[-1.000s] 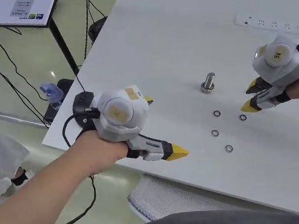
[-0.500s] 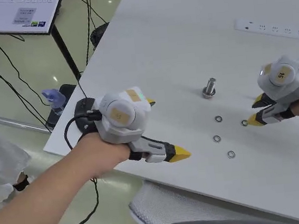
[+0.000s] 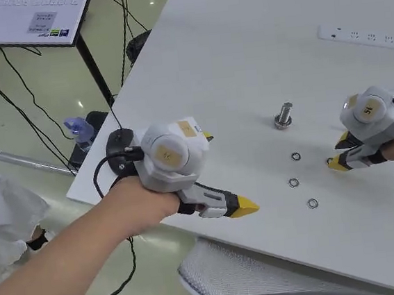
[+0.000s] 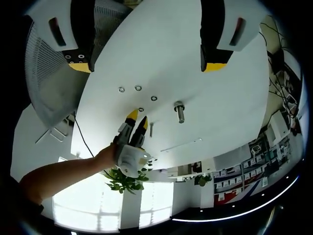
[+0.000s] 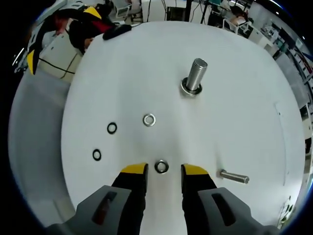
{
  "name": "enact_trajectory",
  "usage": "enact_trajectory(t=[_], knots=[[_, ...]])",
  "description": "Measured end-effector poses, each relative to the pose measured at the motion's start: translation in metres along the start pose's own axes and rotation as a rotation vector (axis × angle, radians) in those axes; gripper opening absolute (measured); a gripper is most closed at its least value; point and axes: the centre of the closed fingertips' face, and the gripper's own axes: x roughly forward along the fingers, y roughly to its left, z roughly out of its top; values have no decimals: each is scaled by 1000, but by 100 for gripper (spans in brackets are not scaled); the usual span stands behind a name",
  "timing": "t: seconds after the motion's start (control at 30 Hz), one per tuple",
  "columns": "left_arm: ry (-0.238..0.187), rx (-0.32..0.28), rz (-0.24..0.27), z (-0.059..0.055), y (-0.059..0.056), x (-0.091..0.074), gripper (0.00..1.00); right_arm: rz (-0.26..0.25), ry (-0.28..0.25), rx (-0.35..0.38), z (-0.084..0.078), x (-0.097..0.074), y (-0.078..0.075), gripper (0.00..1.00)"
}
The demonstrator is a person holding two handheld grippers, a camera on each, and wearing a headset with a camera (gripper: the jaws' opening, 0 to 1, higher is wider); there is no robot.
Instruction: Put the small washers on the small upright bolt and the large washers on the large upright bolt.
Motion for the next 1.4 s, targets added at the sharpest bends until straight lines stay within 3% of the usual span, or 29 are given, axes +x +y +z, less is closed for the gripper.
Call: enact_trajectory(t=[0.1, 0.7, 1.4], knots=[[1, 2, -2, 1, -1, 0, 89, 3, 28, -11, -6, 5, 0, 28], [1, 0, -18, 2, -7, 3, 87, 15, 53, -15, -6, 7, -1, 25], [3, -10, -23, -2, -11, 2, 84, 5, 106, -7, -5, 9, 0, 13]])
